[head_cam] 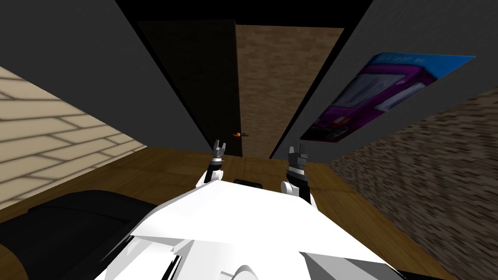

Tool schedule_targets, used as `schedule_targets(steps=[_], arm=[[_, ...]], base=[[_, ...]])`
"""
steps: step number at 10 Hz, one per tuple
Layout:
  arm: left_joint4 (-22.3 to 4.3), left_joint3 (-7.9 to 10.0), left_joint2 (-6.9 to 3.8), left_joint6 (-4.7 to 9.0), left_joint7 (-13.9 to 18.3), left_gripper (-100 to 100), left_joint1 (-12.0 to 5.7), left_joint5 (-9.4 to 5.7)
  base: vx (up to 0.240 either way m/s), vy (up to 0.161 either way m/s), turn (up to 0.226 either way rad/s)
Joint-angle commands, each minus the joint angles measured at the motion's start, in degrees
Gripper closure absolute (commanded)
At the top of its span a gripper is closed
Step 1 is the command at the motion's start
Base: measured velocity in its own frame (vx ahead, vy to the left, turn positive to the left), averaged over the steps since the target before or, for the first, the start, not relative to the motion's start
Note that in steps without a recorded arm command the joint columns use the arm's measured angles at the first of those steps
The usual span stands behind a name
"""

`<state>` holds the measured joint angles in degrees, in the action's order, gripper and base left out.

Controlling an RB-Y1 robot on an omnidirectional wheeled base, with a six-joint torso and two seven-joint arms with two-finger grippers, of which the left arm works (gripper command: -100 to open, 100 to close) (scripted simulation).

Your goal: Pull the door open

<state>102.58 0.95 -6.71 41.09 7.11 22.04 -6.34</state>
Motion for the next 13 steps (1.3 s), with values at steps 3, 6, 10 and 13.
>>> schedule_targets(steps=[3,6,10,13], arm=[[-5.87,0.86,-1.22,0.92,0.71,-100,-0.95,-0.17],[-9.34,1.31,-1.83,1.40,1.05,-100,-1.52,-0.23],[-14.37,1.98,-2.72,2.13,1.55,-100,-2.37,-0.33],[-17.71,2.42,-3.30,2.61,1.89,-100,-2.94,-0.40]], base=[[0.096,-0.004,-0.061],[0.094,0.003,-0.047],[0.069,0.000,-0.045],[0.064,-0.002,-0.041]])
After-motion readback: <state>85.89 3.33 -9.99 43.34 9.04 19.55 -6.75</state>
